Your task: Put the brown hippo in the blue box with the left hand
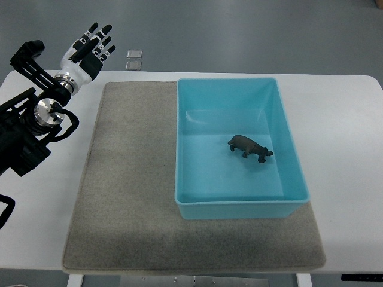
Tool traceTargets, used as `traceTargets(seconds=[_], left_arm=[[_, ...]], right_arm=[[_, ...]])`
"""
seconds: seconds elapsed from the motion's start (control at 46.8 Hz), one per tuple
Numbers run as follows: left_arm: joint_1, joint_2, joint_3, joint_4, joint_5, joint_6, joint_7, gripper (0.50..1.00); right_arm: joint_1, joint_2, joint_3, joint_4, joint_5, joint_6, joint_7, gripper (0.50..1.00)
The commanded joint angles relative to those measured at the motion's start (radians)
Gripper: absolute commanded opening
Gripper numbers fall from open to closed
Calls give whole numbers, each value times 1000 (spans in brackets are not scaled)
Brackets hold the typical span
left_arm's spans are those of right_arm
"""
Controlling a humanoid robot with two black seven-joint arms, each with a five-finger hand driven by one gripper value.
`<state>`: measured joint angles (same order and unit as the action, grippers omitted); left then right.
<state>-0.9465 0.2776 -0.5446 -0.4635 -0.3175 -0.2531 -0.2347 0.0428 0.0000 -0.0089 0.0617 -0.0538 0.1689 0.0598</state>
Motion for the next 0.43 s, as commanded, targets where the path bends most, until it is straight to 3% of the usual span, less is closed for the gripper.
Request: traceTargets(seconds=[0.0,0.406], left_arm=[[0,0,0,0,0,-2,0,1000],[-1,0,0,0,0,5,0,1000]], right_arm=[[-1,0,1,0,2,0,0,936],[-6,0,1,6,0,14,0,936]])
